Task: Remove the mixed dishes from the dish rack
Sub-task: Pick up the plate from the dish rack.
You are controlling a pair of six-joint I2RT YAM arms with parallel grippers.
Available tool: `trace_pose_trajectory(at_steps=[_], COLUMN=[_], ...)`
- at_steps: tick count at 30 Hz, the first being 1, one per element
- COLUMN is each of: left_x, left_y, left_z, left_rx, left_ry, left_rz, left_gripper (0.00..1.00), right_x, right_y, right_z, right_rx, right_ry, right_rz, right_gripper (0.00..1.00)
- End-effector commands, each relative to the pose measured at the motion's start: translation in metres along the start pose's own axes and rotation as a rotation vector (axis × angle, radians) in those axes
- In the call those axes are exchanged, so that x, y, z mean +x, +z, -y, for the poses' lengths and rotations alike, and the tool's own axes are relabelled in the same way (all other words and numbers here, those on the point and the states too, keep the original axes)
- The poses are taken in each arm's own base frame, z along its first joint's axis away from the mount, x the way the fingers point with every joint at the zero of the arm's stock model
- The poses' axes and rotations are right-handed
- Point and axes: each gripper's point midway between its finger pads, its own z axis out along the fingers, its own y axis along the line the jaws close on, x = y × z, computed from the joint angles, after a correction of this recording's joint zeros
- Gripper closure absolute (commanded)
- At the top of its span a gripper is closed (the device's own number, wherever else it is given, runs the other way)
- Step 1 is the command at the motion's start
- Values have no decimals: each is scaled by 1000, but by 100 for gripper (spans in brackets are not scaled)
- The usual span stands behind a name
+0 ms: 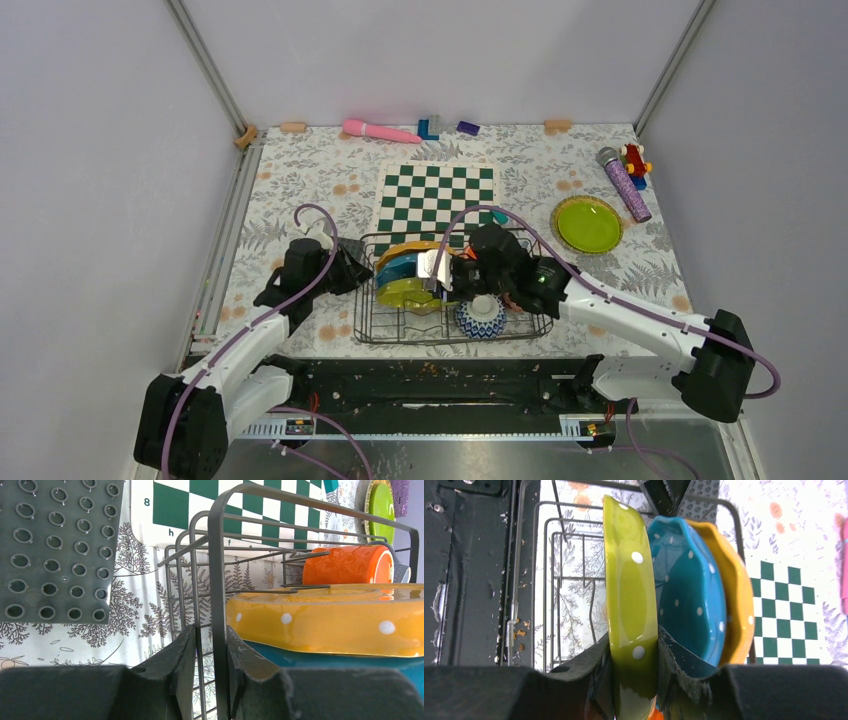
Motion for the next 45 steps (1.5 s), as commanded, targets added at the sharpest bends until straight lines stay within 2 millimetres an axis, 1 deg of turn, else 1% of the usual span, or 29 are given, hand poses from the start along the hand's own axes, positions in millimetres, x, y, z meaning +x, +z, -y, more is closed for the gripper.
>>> trace_pose_trajectory(at_steps=[1, 5, 7, 12, 15, 21, 23, 25, 27, 30, 37, 40, 42, 45], left_x=[5, 5, 5, 4, 4, 4, 3, 3, 3, 3, 3, 4, 3, 4], left_y=[-4, -3, -3, -4, -4, -6, -6, -6, -7, -7, -7, -7, -7, -7], left_z=[-9, -9, -9, -8, -8, -6, -6, -6, -6, -5, -6, -6, -5, -4], left_rx=[-46, -49, -50, -48, -45, -39, -38, -38, -39, -37, -40, -40, -39, -34], left_ry=[35, 31, 32, 27, 27, 26, 26, 25, 24, 23, 21, 19, 18, 17], left_rz=[-23, -26, -26, -21, -21, -14, -12, -12, -11, -11, -12, -15, -17, -20], left_gripper=[83, 83, 83, 83, 83, 83, 83, 83, 83, 83, 83, 83, 83, 83], right_x=[-81, -94, -101, -112, -117, -137, -144, -148, -147, -147, -161, -168, -172, -171], right_y=[-26, -35, -43, -60, -67, -91, -100, -109, -116, -128, -149, -159, -166, -175], right_z=[27, 33, 38, 48, 49, 68, 72, 82, 92, 100, 96, 100, 110, 132], right_rx=[130, 183, 228, 309, 331, 456, 478, 523, 567, 611, 561, 528, 485, 441], right_ry=[-140, -156, -152, -148, -135, -42, 35, 135, 240, 367, 565, 647, 738, 876], right_rz=[285, 360, 393, 449, 480, 592, 632, 649, 647, 670, 755, 792, 839, 891], right_gripper=[100, 100, 100, 100, 100, 100, 100, 100, 100, 100, 100, 100, 100, 100])
